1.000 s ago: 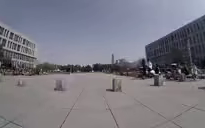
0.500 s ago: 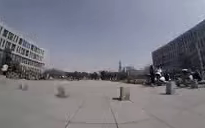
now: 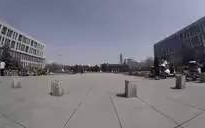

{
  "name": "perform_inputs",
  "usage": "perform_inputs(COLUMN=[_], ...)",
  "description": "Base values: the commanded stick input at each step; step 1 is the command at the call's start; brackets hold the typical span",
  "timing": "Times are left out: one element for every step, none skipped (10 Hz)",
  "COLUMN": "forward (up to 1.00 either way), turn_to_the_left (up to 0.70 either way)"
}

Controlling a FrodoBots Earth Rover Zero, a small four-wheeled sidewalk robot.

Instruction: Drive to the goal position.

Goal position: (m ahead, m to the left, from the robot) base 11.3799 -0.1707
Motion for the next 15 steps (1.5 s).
perform_inputs(forward=[1.0, 1.0, 1.0, 1.0, 1.0, 1.0, 1.0, 1.0, 1.0, 1.0, 1.0, 1.0, 1.0, 1.0, 1.0], turn_to_the_left=[0.0, 0.0, 0.0, 0.0, 0.0, 0.0, 0.0, 0.0, 0.0, 0.0, 0.0, 0.0, 0.0, 0.0, 0.0])
